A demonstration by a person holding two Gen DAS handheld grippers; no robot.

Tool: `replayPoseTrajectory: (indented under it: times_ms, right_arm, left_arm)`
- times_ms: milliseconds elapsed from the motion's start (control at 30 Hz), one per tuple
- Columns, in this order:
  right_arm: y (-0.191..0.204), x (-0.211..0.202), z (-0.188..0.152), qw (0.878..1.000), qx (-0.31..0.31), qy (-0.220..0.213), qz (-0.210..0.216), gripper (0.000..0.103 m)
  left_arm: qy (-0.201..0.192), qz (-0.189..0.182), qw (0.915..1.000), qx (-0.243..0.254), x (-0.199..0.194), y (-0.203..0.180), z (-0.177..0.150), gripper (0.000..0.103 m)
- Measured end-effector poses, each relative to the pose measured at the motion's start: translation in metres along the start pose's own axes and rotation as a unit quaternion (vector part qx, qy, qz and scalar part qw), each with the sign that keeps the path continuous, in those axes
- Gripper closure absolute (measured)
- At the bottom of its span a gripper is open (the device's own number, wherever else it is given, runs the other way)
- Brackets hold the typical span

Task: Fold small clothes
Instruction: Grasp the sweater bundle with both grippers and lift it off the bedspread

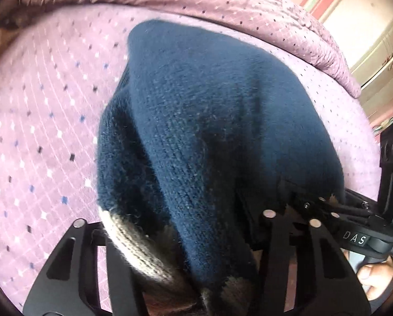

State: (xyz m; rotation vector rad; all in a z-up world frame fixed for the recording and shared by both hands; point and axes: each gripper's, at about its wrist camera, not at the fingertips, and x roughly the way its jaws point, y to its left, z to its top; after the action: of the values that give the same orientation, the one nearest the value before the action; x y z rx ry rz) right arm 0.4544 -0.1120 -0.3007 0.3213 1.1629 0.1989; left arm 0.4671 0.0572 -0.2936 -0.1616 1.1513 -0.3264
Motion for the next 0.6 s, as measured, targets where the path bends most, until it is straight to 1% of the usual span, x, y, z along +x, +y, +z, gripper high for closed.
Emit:
replayPoseTrajectory:
  times_ms: [67,167,200,233,400,500,600]
  right_arm:
    - [-0.003,-0.004,-0.001,1.000,0.005,-0.008,0.004,0.038]
    - [-0.009,-0.017,-0.003,1.000,0.008,-0.024,0.013,0.043]
    - [-0.009,-0.021,-0.002,0.999,0.007,-0.030,0.016,0.044]
    - [-0.008,-0.025,-0.002,0.999,0.008,-0.036,0.019,0.045]
    - [0.003,-0.035,0.004,0.998,0.001,-0.056,0.025,0.047]
    - [0.003,-0.052,0.008,0.997,-0.011,-0.076,0.027,0.048]
    - [-0.004,-0.073,0.013,0.995,-0.013,-0.094,0.027,0.048]
  left_arm:
    - [-0.008,-0.002,1.0000,-0.001,0.004,-0.002,0.005,0.058]
    - [-0.024,-0.007,0.9997,0.006,-0.002,-0.003,0.009,0.061]
    - [-0.029,-0.007,0.9995,0.009,-0.012,0.006,0.002,0.062]
    - [-0.033,-0.006,0.9994,0.012,-0.015,0.004,0.003,0.062]
    - [-0.055,-0.002,0.9983,0.021,-0.033,-0.008,0.011,0.064]
    - [-0.071,-0.004,0.9972,0.026,-0.042,-0.014,0.009,0.064]
    - [-0.082,-0.007,0.9958,0.040,-0.056,-0.032,0.015,0.064]
